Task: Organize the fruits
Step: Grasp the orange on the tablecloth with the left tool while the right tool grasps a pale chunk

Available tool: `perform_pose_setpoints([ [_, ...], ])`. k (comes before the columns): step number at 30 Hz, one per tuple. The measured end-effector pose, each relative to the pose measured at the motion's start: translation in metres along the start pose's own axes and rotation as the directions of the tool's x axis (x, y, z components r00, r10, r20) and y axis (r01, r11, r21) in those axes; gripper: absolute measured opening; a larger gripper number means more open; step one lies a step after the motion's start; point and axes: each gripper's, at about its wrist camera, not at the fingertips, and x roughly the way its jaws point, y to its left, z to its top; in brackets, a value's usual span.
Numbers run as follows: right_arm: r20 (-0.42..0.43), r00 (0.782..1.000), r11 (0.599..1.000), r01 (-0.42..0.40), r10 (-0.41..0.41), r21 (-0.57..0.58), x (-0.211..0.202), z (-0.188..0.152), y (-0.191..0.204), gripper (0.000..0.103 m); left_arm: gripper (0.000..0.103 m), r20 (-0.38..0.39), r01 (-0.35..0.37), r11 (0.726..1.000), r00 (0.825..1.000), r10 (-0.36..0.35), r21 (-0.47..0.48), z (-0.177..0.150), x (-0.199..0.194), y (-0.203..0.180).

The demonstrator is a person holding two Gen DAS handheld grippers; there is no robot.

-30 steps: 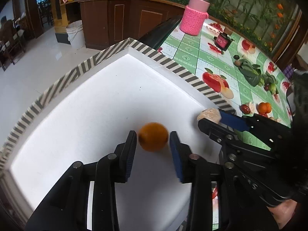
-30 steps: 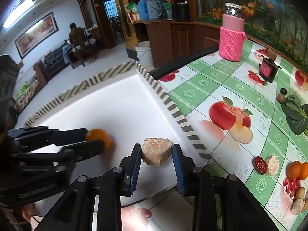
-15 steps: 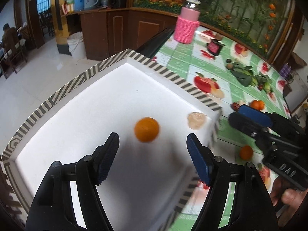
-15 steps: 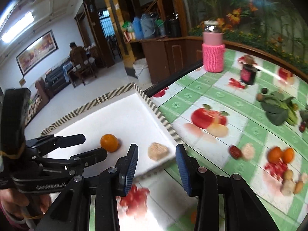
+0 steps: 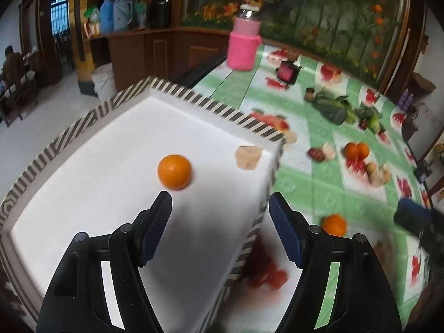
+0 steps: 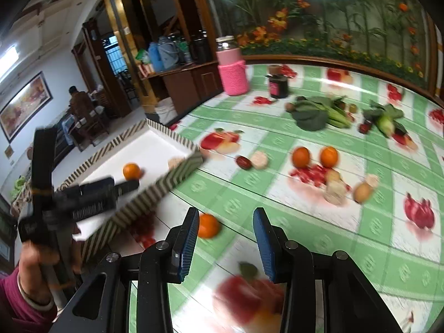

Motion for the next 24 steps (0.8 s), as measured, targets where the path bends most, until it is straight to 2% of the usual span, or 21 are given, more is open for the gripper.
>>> perform_pose_setpoints([
  [2, 0.000, 1.000, 1.000, 0.008, -0.008, 0.007, -0.004, -0.005, -0.006, 0.039, 0.073, -0.012, 0.014, 1.000, 1.000, -0.014, 0.001, 0.003, 0.003, -0.007],
  [8, -0.010, 0.999, 0.996, 0.039, -0.039, 0.074, -0.008, -0.020, -0.036, 0.039, 0.073, 0.088, -0.030, 0.997, 0.996, 0.024, 0.076, 0.000, -0.022, -0.027],
  [12, -0.005, 0.998, 0.992, 0.061, -0.060, 0.111, -0.010, -0.023, -0.056, 0.039, 0.073, 0.110, 0.020, 0.993, 0.993, -0.033, 0.119, 0.001, -0.034, -0.041],
  [16, -0.014, 0.994, 0.987, 0.107, -0.106, 0.122, -0.009, -0.022, -0.071, 0.039, 0.073, 0.067, 0.104, 0.980, 0.991, -0.117, 0.167, -0.003, -0.030, -0.059],
  [24, -0.063, 0.984, 0.978, 0.176, -0.169, 0.116, 0.019, -0.006, -0.095, 0.039, 0.073, -0.038, 0.181, 0.955, 0.983, -0.177, 0.234, -0.018, -0.008, -0.091],
])
